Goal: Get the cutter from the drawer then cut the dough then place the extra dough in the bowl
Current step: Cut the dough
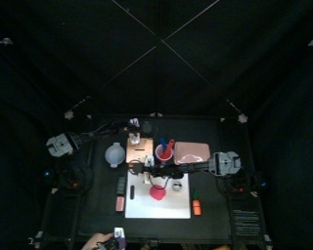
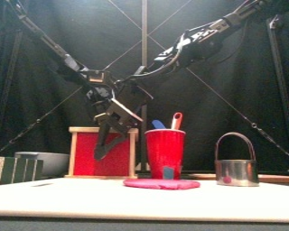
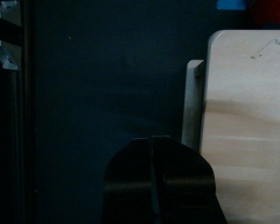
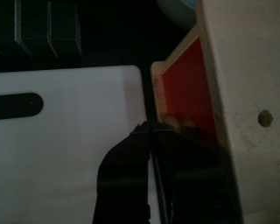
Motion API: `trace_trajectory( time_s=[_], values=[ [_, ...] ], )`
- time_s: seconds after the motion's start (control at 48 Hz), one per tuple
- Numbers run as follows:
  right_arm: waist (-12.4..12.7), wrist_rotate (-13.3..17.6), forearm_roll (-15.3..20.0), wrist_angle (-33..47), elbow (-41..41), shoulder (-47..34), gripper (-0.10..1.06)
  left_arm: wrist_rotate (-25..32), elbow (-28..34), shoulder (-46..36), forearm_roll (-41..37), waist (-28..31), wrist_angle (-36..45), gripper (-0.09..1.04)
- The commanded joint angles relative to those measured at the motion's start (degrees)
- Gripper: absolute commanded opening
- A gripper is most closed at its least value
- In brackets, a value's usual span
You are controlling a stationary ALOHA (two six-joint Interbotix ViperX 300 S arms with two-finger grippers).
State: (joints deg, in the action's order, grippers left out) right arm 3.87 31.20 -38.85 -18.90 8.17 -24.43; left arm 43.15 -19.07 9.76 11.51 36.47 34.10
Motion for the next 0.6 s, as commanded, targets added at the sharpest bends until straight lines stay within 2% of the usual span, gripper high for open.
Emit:
trace_trajectory(
  time_s=[0.021, 0.167, 0.354, 0.604],
  values=[
    [1.1, 0.1, 0.1, 0.2, -1.3, 1.5, 0.11, -0.3, 1.8, -0.9, -0.1, 0.2, -0.5, 0.25],
    [0.4, 0.2, 0.6, 0.2, -1.3, 2.1, 0.11, -0.5, 1.8, -1.4, 0.0, 0.2, -1.1, 0.25],
    [-2.0, 0.3, 1.0, -0.6, -1.5, 3.4, 0.11, -1.3, 1.8, -2.7, 0.8, 0.2, -2.3, 0.26],
    [-5.2, -0.1, 0.6, -1.0, -2.5, 6.6, 0.11, -2.1, 1.1, -6.9, 1.8, 0.4, -9.2, 0.26]
  ],
)
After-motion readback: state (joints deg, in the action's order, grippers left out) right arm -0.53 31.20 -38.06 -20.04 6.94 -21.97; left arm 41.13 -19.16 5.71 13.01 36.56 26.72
